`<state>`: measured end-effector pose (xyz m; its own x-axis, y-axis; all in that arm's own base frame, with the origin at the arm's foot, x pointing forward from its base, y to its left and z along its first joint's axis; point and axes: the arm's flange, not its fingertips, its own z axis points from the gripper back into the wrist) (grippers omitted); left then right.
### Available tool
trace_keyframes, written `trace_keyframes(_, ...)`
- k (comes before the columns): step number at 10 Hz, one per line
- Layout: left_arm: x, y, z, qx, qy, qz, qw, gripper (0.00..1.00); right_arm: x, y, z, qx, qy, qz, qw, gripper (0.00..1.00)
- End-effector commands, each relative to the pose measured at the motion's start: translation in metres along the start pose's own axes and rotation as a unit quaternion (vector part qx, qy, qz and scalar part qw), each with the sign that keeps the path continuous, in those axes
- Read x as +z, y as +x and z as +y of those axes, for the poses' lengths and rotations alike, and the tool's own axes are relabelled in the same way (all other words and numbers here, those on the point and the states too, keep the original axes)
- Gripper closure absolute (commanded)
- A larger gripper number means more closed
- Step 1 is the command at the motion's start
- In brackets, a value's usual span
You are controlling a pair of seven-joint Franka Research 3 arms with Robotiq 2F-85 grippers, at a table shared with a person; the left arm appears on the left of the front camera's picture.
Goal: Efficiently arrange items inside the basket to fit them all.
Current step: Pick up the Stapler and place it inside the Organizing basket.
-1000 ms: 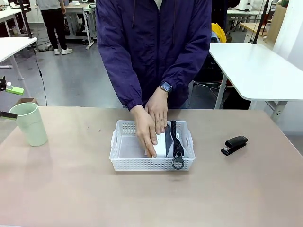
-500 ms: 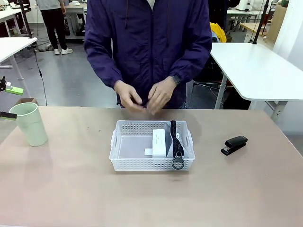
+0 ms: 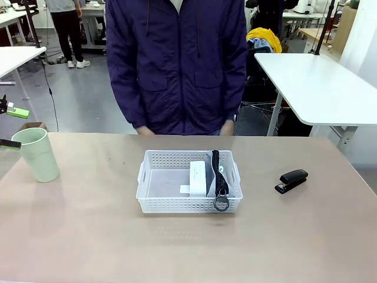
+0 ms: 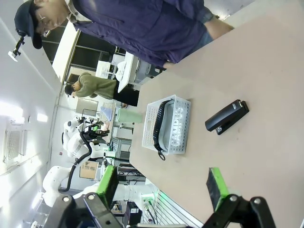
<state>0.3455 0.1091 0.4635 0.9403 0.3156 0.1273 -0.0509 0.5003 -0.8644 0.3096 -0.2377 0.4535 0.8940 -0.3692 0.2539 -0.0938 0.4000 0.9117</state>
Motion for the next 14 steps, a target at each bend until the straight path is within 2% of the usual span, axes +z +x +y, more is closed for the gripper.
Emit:
trace_keyframes(1,0.002,-0.002,-0.001,0.004,0.006,0.007,1.000,0.00,-0.005,-0.011,0.018,0.075,-0.074,0.023,0.994,0.00)
trace_keyframes(3,0.002,-0.002,-0.001,0.004,0.006,0.007,1.000,0.00,-0.060,-0.010,0.054,0.165,-0.171,0.065,0.969,0.00)
trace_keyframes(4,0.002,-0.002,-0.001,0.004,0.006,0.007,1.000,0.00,-0.092,-0.012,0.061,0.191,-0.215,0.089,0.954,0.00)
trace_keyframes(6,0.002,-0.002,-0.001,0.004,0.006,0.007,1.000,0.00,-0.155,-0.017,0.065,0.248,-0.251,0.151,0.924,0.00)
trace_keyframes(8,0.002,-0.002,-0.001,0.004,0.006,0.007,1.000,0.00,-0.213,-0.035,0.074,0.221,-0.328,0.159,0.905,0.00)
trace_keyframes(9,0.002,-0.002,-0.001,0.004,0.006,0.007,1.000,0.00,-0.242,-0.045,0.075,0.217,-0.376,0.155,0.887,0.00)
trace_keyframes(11,0.002,-0.002,-0.001,0.004,0.006,0.007,1.000,0.00,-0.290,-0.051,0.064,0.216,-0.425,0.176,0.862,0.00)
trace_keyframes(13,0.002,-0.002,-0.001,0.004,0.006,0.007,1.000,0.00,-0.302,-0.049,0.052,0.222,-0.452,0.184,0.844,0.00)
trace_keyframes(14,0.002,-0.002,-0.001,0.004,0.006,0.007,1.000,0.00,-0.288,-0.045,0.059,0.227,-0.435,0.175,0.853,0.00)
